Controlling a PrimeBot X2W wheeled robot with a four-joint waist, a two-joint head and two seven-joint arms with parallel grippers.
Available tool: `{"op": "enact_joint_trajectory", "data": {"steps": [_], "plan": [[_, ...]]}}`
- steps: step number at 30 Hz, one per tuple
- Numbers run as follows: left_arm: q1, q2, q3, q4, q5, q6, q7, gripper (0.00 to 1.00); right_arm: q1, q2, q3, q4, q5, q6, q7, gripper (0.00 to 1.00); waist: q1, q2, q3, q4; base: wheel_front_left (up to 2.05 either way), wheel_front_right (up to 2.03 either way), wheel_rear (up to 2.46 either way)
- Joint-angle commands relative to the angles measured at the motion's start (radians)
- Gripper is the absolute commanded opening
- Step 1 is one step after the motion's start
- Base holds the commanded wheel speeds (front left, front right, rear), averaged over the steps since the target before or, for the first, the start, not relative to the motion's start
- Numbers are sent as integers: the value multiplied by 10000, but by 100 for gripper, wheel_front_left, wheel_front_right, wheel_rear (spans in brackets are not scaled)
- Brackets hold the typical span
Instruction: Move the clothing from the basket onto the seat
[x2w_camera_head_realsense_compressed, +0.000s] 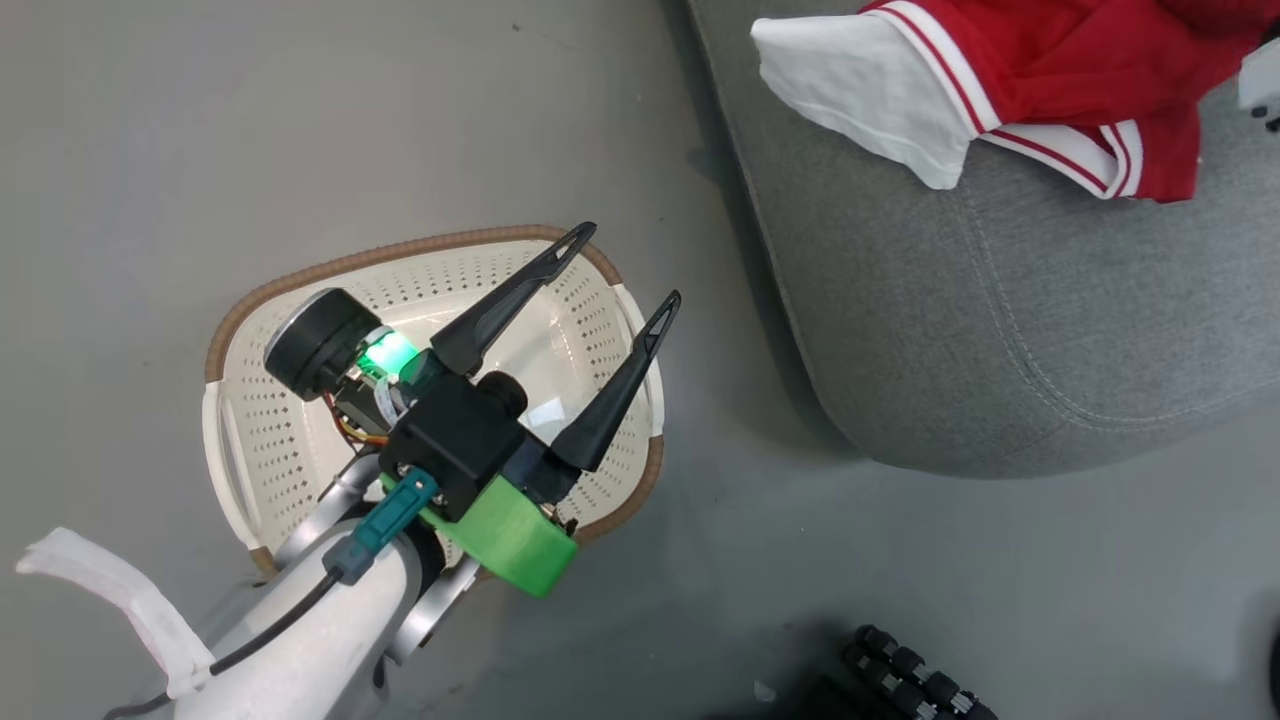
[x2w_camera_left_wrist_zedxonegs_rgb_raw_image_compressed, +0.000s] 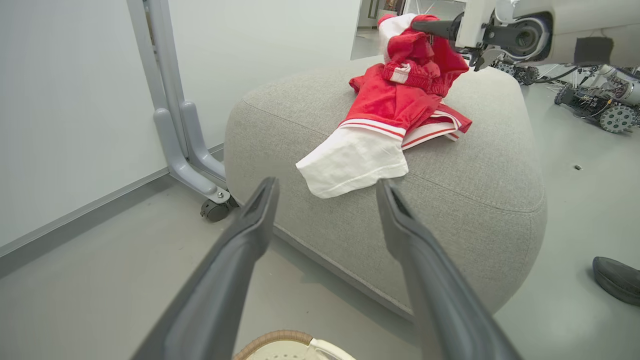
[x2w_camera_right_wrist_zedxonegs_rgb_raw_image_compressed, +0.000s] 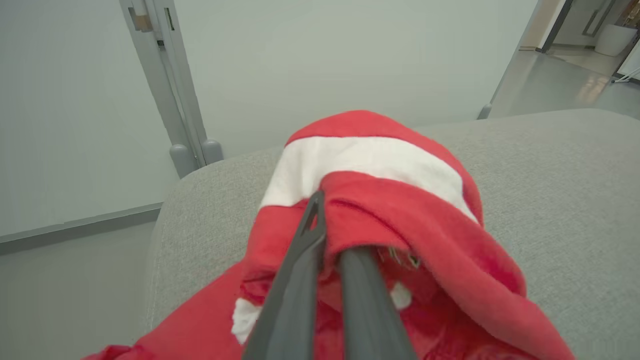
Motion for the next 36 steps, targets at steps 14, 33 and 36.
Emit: {"op": "enact_joint_trajectory", "data": {"steps": [14,33,36], "plan": [[254,-170,20,707,-253,181,-704,100,2838,1044,-2109,-2093,-1197,-3,-35,100,-2,0,-692,428,0,0,0],[1817,-698,1043,2138,-1266,1116,-2031,100,7456,3036,-1909,-6652,-3127,-3,226,100,-2,0,-3320,1635,0,0,0],[2066,-777,1516,2235,-1382,1346,-2087,100,7873,3234,-1693,-7153,-3229,-3,494,100,-2,0,-3563,1907,0,0,0]]}}
